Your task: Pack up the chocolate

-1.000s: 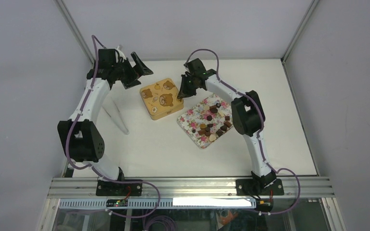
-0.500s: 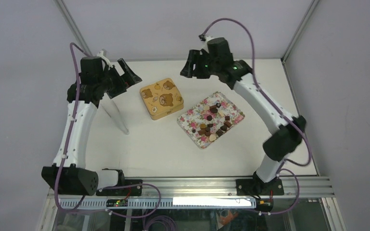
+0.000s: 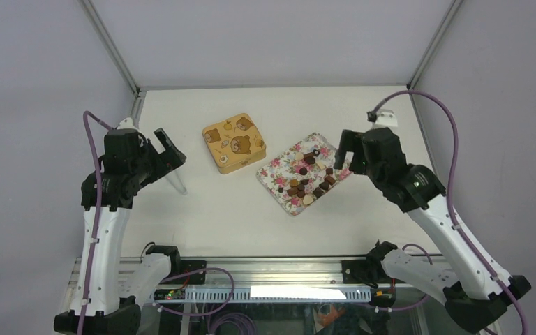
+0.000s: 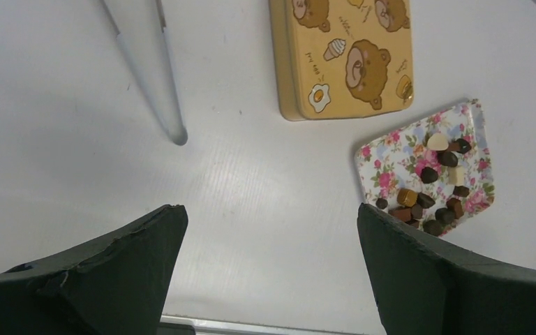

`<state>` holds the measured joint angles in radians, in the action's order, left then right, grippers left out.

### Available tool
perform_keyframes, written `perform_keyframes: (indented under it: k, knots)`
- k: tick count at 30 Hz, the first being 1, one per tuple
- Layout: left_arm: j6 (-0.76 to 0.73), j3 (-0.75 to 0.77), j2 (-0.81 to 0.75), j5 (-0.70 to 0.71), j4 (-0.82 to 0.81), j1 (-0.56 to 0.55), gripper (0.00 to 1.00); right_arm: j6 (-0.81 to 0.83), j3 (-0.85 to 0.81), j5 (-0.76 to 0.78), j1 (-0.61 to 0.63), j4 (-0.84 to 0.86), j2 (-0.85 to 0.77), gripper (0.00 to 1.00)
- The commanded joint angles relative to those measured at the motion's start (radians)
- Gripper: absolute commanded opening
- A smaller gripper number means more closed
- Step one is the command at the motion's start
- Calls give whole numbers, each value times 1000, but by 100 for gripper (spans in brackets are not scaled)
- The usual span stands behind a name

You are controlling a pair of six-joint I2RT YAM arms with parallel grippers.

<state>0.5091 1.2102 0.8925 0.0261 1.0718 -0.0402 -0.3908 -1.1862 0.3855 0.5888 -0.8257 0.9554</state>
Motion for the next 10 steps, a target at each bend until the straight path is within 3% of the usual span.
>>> perform_keyframes:
  k: [1, 10]
  knots:
    - [16, -40, -56, 64, 23, -6, 99, -107, 79, 273, 0, -136, -178, 97]
    - [8, -55, -96, 80, 37, -7, 99, -247, 152, 351, 1, -236, -284, 99]
